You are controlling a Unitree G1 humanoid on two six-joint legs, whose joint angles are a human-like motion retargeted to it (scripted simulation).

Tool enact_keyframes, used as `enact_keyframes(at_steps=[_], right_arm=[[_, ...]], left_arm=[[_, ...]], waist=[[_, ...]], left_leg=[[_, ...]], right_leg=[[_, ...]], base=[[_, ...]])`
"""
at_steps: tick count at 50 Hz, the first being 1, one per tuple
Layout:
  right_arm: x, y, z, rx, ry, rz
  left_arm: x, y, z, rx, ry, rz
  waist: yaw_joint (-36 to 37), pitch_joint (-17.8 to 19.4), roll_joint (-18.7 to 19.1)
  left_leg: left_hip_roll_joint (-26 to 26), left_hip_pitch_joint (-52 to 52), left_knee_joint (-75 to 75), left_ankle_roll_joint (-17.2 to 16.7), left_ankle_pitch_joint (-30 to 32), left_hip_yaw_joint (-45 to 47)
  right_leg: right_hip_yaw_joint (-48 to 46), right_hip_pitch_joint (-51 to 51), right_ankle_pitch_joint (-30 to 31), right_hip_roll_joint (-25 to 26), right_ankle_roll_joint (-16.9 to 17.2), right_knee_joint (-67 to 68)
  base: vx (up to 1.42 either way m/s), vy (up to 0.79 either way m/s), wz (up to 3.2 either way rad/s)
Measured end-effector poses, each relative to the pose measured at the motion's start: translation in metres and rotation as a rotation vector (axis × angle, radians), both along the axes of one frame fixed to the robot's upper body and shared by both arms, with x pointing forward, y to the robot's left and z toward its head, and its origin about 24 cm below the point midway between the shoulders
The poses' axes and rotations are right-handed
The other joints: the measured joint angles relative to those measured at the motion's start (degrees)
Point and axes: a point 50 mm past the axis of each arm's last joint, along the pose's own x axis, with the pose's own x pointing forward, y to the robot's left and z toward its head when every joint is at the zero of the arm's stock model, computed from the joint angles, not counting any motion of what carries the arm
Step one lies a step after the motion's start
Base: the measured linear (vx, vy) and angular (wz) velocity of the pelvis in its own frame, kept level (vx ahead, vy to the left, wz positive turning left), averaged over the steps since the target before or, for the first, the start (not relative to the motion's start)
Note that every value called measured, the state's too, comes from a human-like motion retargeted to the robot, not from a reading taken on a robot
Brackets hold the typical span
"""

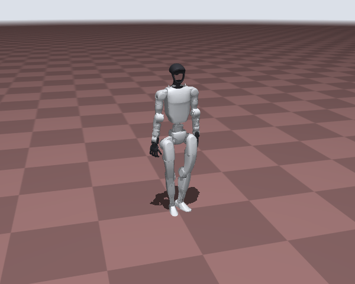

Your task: Upper body actions

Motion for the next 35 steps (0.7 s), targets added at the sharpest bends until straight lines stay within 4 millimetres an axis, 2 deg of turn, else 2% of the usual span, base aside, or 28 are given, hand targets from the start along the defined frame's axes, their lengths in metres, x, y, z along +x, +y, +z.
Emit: enact_keyframes(at_steps=[2, 5, 7, 9, 11, 13, 15, 17, 20, 22, 24, 27, 29, 32, 35], right_arm=[[0.004, -0.003, 0.0, 0.016, 0.062, 0.102], [0.007, -0.003, 0.001, 0.019, 0.105, 0.187], [0.007, -0.001, 0.0, 0.007, 0.096, 0.201], [0.006, 0.002, 0.0, -0.004, 0.079, 0.207], [0.005, 0.005, -0.001, -0.018, 0.07, 0.223], [0.003, 0.005, -0.001, -0.029, 0.067, 0.248], [0.002, 0.005, -0.001, -0.034, 0.067, 0.264], [-0.001, 0.003, -0.001, -0.03, 0.079, 0.272], [-0.003, 0.002, 0.0, -0.014, 0.107, 0.262], [-0.005, 0.002, 0.0, -0.006, 0.127, 0.25], [-0.007, 0.002, 0.0, -0.002, 0.142, 0.24], [-0.011, 0.001, 0.001, 0.001, 0.155, 0.233], [-0.015, 0.0, 0.001, 0.001, 0.165, 0.226], [-0.017, -0.003, 0.002, -0.001, 0.181, 0.211], [-0.015, -0.005, 0.003, -0.004, 0.182, 0.202]], left_arm=[[0.015, 0.002, -0.002, 0.13, -0.132, 0.084], [0.058, 0.013, 0.005, 0.342, -0.442, 0.283], [0.096, 0.029, 0.02, 0.42, -0.685, 0.4], [0.135, 0.05, 0.047, 0.472, -0.941, 0.46], [0.173, 0.074, 0.087, 0.532, -1.2, 0.446], [0.207, 0.093, 0.137, 0.628, -1.447, 0.373], [0.23, 0.106, 0.184, 0.734, -1.636, 0.298], [0.257, 0.114, 0.252, 0.882, -1.907, 0.209], [0.271, 0.112, 0.338, 1.057, -2.259, 0.129], [0.274, 0.105, 0.385, 1.146, -2.466, 0.087], [0.275, 0.097, 0.423, 1.187, -2.627, 0.087], [0.289, 0.089, 0.46, 1.07, -2.717, 0.108], [0.309, 0.088, 0.474, 0.928, -2.661, 0.087], [0.337, 0.091, 0.479, 0.757, -2.503, 0.058], [0.342, 0.096, 0.481, 0.671, -2.455, 0.033]], waist=[[1.0, 0.6, -0.2], [2.5, 1.1, -0.4], [2.5, 1.2, -0.7], [2.4, 1.4, -1.0], [2.4, 1.5, -1.3], [2.3, 1.2, -1.4], [1.8, 0.8, -1.4], [1.3, 0.0, -1.1], [1.3, -1.0, -1.0], [1.4, -1.8, -0.8], [1.3, -2.5, -0.6], [1.1, -3.8, -0.3], [1.3, -4.7, 0.0], [1.5, -5.8, 0.5], [0.6, -6.3, 1.2]], left_leg=[[0.2, 0.4, -0.1, -0.1, -0.1, 1.1], [0.2, 1.0, -0.3, 0.0, -0.3, 2.3], [-0.2, 1.1, -0.3, 0.1, -0.3, 1.9], [-0.5, 1.1, -0.3, 0.2, -0.2, 1.4], [-0.8, 1.2, -0.3, 0.3, 0.0, 0.8], [-1.0, 1.1, -0.2, 0.3, 0.2, 0.1], [-1.2, 0.9, -0.1, 0.3, 0.4, -0.8], [-1.3, 0.6, 0.1, 0.2, 0.6, -1.9], [-1.4, 0.1, 0.3, 0.2, 0.7, -2.2], [-1.5, -0.2, 0.4, 0.1, 0.7, -2.3], [-1.5, -0.4, 0.4, 0.1, 0.7, -2.3], [-1.5, -0.6, 0.5, 0.1, 0.7, -2.2], [-1.4, -0.8, 0.5, 0.1, 0.6, -1.8], [-1.2, -1.0, 0.5, 0.1, 0.5, -1.5], [-1.3, -1.0, 0.3, 0.2, 0.5, -1.5]], right_leg=[[1.0, 0.3, 0.0, 0.2, -0.1, 0.0], [2.1, 0.5, 0.1, 0.9, -0.7, -0.2], [1.6, 0.6, 0.0, 1.4, -1.5, -0.5], [1.1, 1.0, -0.1, 2.0, -2.2, -0.8], [0.6, 1.4, -0.3, 2.2, -2.5, -1.1], [0.0, 1.7, -0.4, 2.1, -2.4, -1.2], [-0.9, 1.7, -0.4, 1.6, -2.2, -1.1], [-1.9, 1.5, -0.4, 1.0, -1.8, -1.0], [-2.2, 1.5, -0.5, 0.7, -1.6, -1.0], [-2.2, 1.4, -0.5, 0.6, -1.5, -1.0], [-2.3, 1.3, -0.6, 0.7, -1.6, -1.1], [-2.3, 1.3, -0.7, 1.0, -1.7, -1.3], [-2.0, 1.2, -0.7, 1.1, -1.8, -1.3], [-1.8, 1.0, -0.7, 1.4, -1.9, -1.3], [-1.9, 0.7, -0.7, 1.6, -2.1, -1.3]], base=[[0.0, 0.03, -0.52], [0.01, 0.02, -0.28], [0.0, 0.0, 0.11], [0.0, 0.0, 0.27], [0.02, -0.01, 0.29], [0.03, -0.01, 0.33], [0.02, 0.01, 0.43], [0.02, 0.03, 0.44], [0.0, 0.01, 0.09], [0.0, 0.0, 0.0], [0.02, 0.03, 0.01], [0.04, 0.07, -0.03], [-0.01, 0.07, -0.14], [-0.01, 0.02, -0.05], [0.0, 0.0, 0.0]])
